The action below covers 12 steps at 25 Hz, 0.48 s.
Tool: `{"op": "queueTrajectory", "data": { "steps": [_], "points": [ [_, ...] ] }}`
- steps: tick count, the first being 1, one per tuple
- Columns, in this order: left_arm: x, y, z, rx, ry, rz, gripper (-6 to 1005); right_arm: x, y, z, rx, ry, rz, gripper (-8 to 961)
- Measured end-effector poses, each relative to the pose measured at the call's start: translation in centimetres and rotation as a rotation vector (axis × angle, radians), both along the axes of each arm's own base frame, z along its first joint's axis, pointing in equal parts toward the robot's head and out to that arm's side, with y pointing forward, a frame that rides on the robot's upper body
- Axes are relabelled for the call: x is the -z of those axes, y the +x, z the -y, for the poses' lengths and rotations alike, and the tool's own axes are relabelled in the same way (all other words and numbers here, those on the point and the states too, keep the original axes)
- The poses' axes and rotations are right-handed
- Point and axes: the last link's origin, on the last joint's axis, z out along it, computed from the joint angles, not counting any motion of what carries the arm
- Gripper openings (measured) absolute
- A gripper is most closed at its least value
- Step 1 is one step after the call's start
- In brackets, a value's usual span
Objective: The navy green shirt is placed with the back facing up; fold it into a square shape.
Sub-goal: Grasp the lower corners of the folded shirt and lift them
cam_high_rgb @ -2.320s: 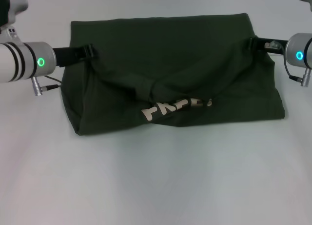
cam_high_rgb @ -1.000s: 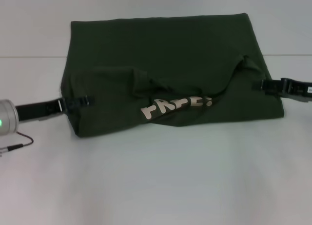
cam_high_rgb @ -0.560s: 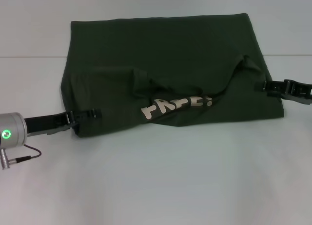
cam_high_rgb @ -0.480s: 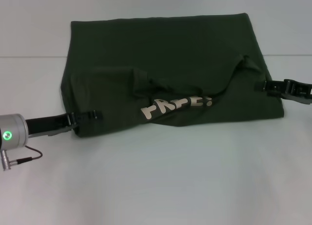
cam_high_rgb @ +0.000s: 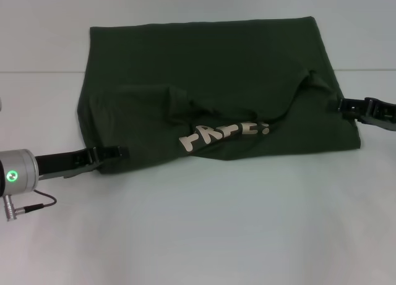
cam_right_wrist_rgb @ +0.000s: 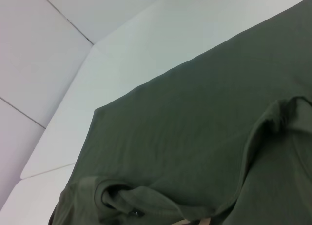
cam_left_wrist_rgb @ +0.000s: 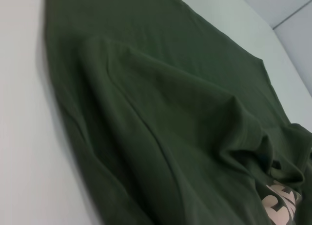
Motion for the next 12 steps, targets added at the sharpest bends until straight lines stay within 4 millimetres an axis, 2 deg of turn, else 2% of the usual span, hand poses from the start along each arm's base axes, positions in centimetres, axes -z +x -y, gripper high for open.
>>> {"op": "queueTrajectory", "data": {
  "steps": [7,12],
  "points": [
    [-0.15,-0.07,0.03,-0.005,0.001,0.000,698,-0.08,-0.18,-0.16,-0.004,0.004,-0.002,615],
    [-0.38,-0.10,0.09,-0.001,-0.005,0.004,371,-0.08,-0.34,-0.14,-0.015,-0.011,0.003,615]
  ]
}}
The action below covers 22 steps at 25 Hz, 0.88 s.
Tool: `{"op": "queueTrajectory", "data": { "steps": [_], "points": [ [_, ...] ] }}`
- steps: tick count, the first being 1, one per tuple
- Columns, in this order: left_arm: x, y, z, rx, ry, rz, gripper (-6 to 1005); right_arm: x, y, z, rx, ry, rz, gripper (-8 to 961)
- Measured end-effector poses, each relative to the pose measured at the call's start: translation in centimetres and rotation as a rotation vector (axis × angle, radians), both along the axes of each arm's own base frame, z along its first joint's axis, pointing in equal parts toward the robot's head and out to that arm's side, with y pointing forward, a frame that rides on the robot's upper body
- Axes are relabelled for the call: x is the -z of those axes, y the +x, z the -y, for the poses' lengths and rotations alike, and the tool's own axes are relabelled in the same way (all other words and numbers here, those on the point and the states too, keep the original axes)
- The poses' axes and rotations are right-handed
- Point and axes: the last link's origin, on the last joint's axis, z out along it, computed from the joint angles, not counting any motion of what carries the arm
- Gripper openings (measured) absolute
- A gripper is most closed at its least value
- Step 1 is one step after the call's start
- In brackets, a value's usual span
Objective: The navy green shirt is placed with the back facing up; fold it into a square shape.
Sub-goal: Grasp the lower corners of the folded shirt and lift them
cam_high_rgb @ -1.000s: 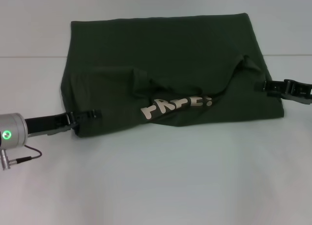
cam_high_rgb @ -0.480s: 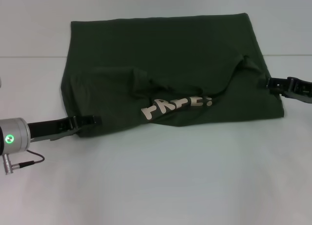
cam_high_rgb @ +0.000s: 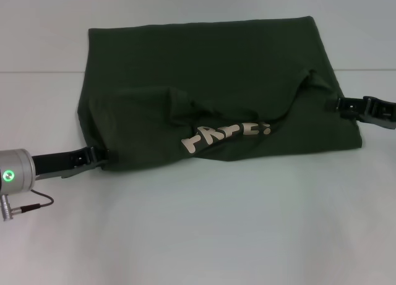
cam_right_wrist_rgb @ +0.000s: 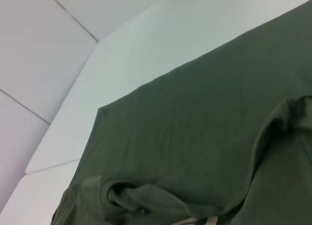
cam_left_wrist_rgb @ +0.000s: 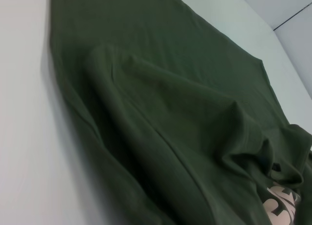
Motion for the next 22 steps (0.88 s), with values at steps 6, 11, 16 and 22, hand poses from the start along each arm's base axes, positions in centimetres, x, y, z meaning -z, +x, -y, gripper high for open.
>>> {"op": "queueTrajectory", "data": {
  "steps": [6,11,16,22],
  "points": [
    [-0.9,0.2,-0.6,0.011,-0.003,-0.006,73,-0.4,0.1,0.1,-0.003,-0.027,0.006,615],
    [-2.7,0.7,-2.0,-0.023,0.012,0.006,30,-2.2,0.6,-0.8,0.061,-0.082,0.089,614],
    [-3.9,1.3,-3.2,-0.039,0.024,0.014,30,-2.4,0.6,-2.5,0.133,-0.161,0.253,614],
    [-4.1,2.0,-3.8,-0.031,0.025,0.018,31,-1.1,-0.4,-3.9,0.114,-0.165,0.381,614]
  ]
}}
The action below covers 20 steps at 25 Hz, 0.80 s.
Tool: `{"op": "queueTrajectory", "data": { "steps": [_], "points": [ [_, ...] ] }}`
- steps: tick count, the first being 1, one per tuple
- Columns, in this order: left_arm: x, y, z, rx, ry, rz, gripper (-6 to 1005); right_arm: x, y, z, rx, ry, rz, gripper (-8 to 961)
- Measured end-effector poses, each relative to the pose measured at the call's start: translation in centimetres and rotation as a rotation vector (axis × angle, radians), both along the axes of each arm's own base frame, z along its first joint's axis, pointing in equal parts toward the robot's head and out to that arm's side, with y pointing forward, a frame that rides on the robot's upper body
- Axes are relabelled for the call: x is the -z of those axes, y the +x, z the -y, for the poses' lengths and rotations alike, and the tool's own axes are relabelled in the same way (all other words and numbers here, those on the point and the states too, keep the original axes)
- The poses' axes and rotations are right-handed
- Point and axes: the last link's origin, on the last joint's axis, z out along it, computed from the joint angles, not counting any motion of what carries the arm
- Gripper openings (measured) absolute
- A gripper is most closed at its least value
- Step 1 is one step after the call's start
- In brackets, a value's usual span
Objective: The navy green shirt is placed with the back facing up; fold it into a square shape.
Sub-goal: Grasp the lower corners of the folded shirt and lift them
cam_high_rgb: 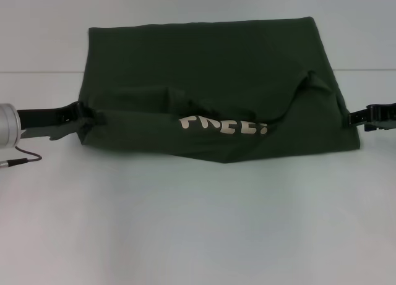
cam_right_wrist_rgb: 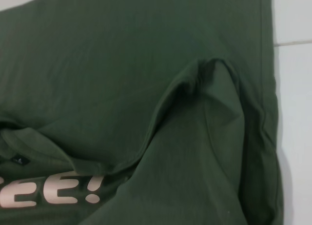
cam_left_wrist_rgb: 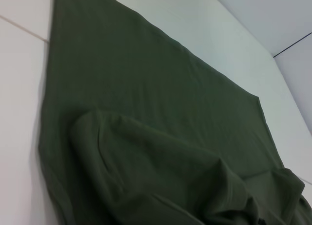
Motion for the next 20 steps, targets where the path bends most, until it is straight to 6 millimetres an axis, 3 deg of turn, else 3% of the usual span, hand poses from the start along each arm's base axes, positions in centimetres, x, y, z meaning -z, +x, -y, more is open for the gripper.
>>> {"op": "queueTrajectory", "data": {
  "steps": [20],
  "points": [
    [0.2,0.2,-0.2,0.000,0.013,0.002,30,3.3,1.1,-0.1,-0.001,0.040,0.070,586]
  ]
}}
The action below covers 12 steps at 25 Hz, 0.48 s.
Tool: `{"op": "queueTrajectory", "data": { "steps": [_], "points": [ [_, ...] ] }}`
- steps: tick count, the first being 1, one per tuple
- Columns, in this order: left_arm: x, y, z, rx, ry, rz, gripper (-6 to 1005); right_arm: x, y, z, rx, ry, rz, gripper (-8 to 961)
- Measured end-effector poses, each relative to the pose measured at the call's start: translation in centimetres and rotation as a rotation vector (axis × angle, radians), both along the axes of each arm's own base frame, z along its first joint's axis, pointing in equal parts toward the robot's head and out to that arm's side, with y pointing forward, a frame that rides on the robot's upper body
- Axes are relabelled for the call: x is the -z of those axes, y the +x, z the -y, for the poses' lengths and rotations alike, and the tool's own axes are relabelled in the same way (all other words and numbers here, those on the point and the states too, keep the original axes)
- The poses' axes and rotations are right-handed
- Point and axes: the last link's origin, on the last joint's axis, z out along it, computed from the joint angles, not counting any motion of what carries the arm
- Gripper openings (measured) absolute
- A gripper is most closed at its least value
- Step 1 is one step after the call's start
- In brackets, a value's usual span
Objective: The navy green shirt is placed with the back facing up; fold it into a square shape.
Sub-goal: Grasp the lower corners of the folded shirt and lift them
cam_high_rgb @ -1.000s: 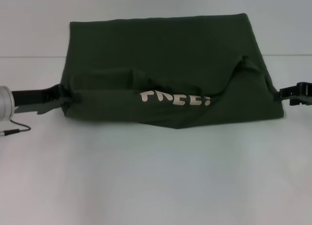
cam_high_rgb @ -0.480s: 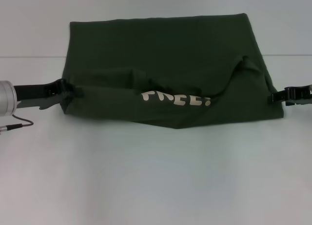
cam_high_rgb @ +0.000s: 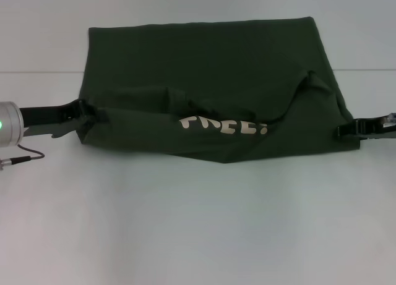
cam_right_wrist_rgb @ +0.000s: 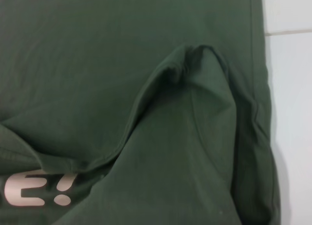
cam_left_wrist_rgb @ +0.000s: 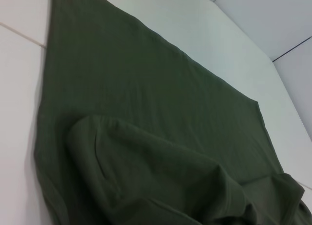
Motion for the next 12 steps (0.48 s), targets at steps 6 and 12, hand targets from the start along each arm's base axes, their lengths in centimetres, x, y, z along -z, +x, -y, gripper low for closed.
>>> {"op": "queueTrajectory", "data": {
  "steps": [6,12],
  "points": [
    [0.01,-0.06,0.04,-0.003,0.000,0.002,30,0.30,-0.21,-0.05,-0.006,-0.009,0.004,543],
    [0.01,-0.18,0.14,-0.007,0.001,0.004,31,0.23,-0.10,0.07,-0.004,-0.010,0.002,429]
  ]
}}
